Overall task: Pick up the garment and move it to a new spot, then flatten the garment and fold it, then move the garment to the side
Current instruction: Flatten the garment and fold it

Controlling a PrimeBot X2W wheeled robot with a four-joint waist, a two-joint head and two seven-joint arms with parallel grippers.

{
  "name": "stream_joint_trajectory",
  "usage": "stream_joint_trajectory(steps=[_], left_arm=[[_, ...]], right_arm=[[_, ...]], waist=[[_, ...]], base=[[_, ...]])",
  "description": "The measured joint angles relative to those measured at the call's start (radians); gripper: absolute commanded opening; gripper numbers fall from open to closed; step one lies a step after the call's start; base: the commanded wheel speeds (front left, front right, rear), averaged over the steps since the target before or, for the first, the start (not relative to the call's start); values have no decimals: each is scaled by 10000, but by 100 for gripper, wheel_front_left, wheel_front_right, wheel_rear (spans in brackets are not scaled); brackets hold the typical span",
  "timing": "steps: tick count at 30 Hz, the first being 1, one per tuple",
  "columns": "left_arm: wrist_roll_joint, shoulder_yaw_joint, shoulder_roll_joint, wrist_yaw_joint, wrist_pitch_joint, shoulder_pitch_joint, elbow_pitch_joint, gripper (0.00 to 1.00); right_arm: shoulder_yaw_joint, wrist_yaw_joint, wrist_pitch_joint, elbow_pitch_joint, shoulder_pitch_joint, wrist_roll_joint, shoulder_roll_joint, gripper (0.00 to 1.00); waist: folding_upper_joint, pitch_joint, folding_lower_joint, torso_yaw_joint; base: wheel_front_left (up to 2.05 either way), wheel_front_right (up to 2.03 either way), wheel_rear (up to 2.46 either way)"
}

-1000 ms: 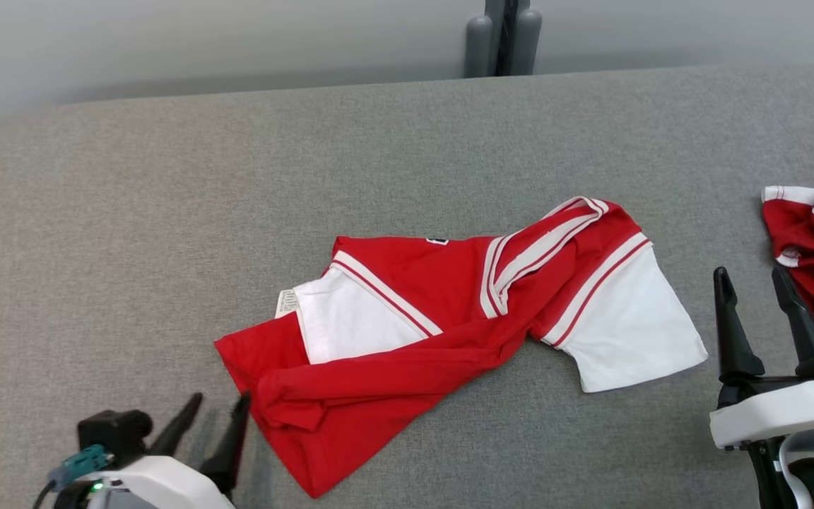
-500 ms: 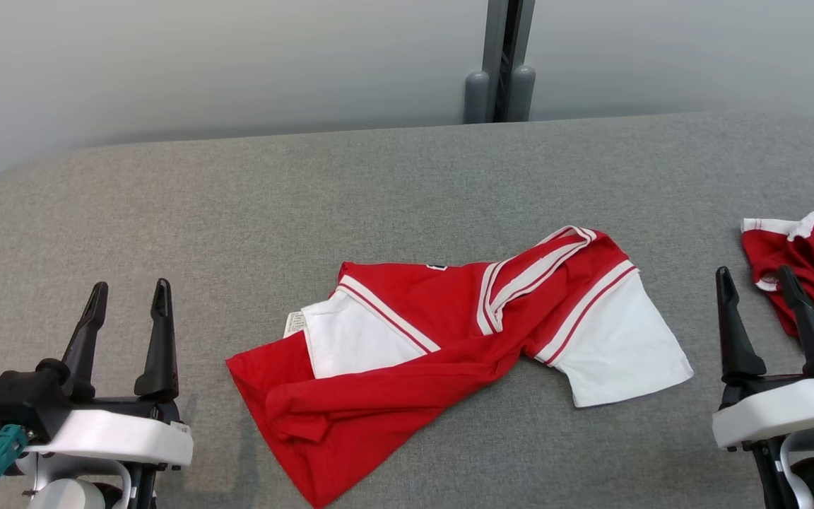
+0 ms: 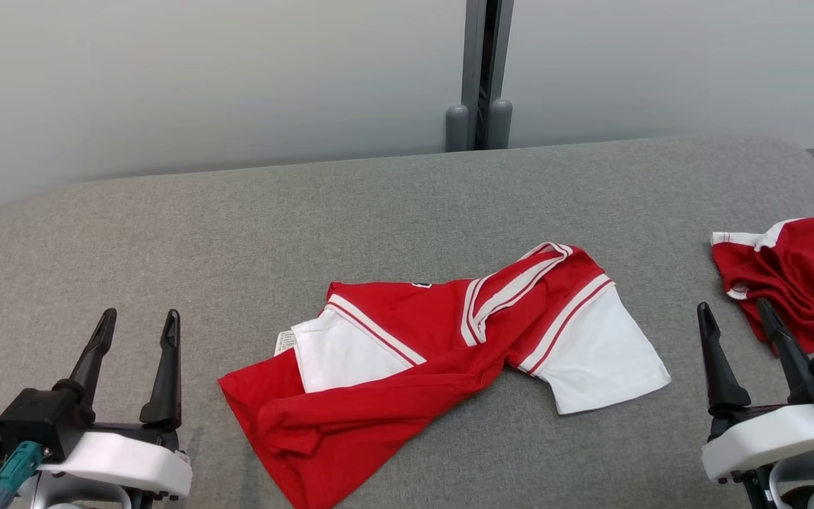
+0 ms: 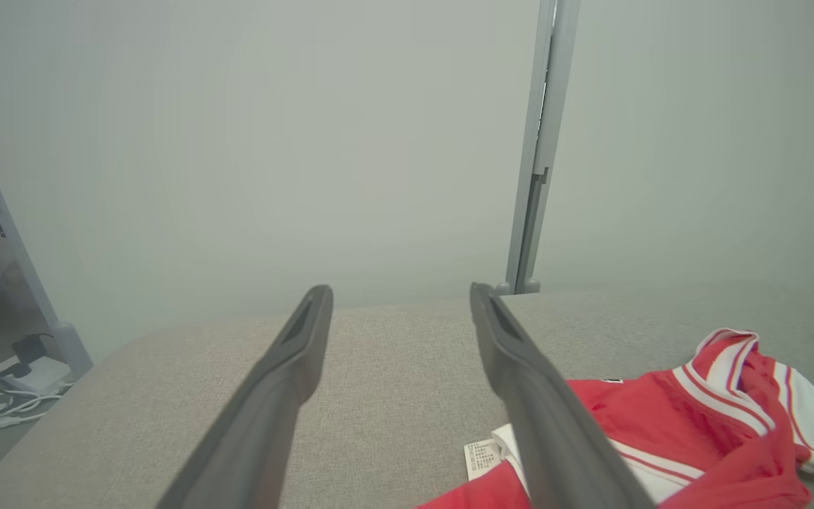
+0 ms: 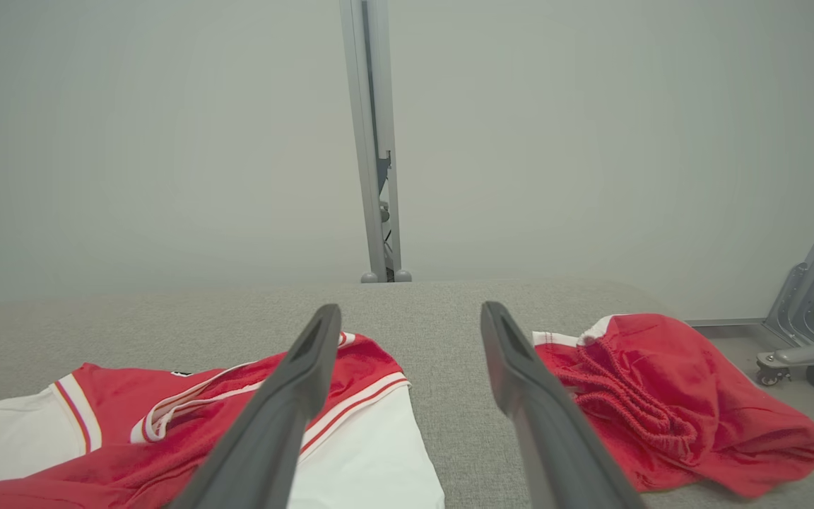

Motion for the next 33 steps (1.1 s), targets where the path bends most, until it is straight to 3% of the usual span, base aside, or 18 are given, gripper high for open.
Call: stream_joint_trajectory(steps=[19,27,33], left_arm=[[-77,-305,27,180,683,-45,-489,100],[-1241,-1356,-299,-704,2978,-358,495,100],[-1833,-1572,-443,-1143,3586,-352,1289,100]], right_arm=[[27,0,59,-169,-36,115,0,100],[332,0,46,-67,-225,224,2,100],[326,0,-31,113,-264,291,2,100]], waist=[[0,285,0,110],[0,778,0,35],[0,995,0,-55]], base=[[0,0,0],[0,0,0],[0,0,0]])
